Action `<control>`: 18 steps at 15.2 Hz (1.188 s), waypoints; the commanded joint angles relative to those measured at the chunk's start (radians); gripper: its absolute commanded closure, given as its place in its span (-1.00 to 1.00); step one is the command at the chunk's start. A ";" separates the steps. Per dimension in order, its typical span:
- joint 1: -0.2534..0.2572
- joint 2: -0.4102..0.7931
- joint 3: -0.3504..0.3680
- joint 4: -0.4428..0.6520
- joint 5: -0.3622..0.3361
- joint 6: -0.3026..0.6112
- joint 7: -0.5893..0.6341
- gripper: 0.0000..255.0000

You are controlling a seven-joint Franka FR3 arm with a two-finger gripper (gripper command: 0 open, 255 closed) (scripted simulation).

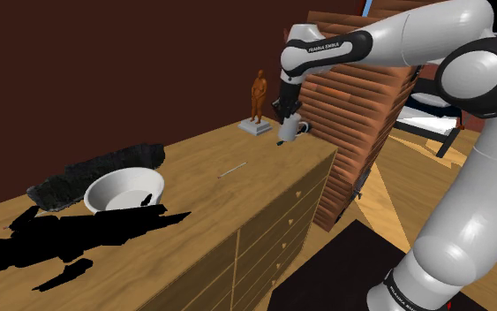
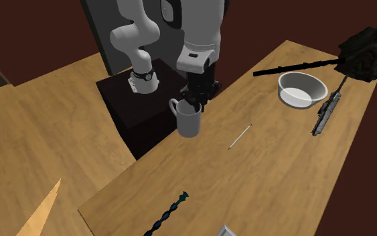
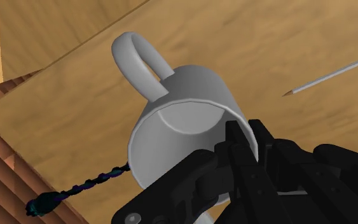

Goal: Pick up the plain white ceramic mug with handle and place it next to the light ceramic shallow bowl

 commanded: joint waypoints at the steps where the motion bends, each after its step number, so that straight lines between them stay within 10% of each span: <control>1: 0.000 -0.002 0.000 0.026 0.000 -0.028 -0.001 1.00; 18: 0.148 -0.038 0.125 0.041 -0.031 -0.095 0.277 1.00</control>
